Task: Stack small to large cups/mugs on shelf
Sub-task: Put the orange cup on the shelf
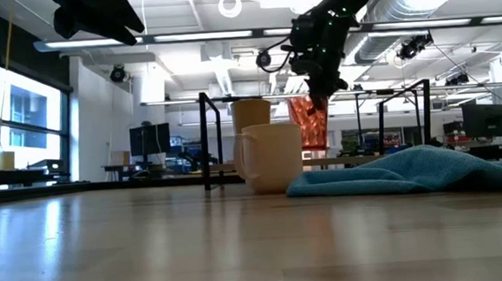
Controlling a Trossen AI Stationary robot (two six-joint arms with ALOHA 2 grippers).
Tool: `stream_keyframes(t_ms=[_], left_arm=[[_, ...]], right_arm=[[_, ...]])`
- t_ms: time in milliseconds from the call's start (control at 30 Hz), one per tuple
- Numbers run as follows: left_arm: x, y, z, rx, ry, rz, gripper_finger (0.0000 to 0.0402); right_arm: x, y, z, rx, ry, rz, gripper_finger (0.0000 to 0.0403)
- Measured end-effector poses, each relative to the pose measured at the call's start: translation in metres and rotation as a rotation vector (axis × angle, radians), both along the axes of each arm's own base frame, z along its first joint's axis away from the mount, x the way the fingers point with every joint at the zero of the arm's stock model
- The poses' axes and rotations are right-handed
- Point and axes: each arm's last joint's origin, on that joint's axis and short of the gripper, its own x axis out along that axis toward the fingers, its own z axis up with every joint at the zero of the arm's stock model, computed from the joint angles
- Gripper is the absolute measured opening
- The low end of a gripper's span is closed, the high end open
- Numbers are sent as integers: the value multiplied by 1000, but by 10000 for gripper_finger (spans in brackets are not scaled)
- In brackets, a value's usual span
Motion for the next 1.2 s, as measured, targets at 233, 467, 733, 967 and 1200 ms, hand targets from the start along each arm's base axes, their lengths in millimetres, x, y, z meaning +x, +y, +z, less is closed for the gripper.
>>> stream_keyframes(t_ms=[233,467,733,967,1200], left_arm=[[0,0,0,-2,0,-1,165],[0,0,0,-13,1,-8,165],[0,-1,0,-24,-1,-8,165],[0,-1,0,-29,0,-12,165],[0,-1,0,-30,0,-13,165]], right_arm=[[0,2,0,12,4,-6,3],[1,3,0,26,-7,-10,9],[1,4,0,38,-5,-11,22],[2,4,-1,50,-11,-11,23],[10,4,-13,75,11,5,23]])
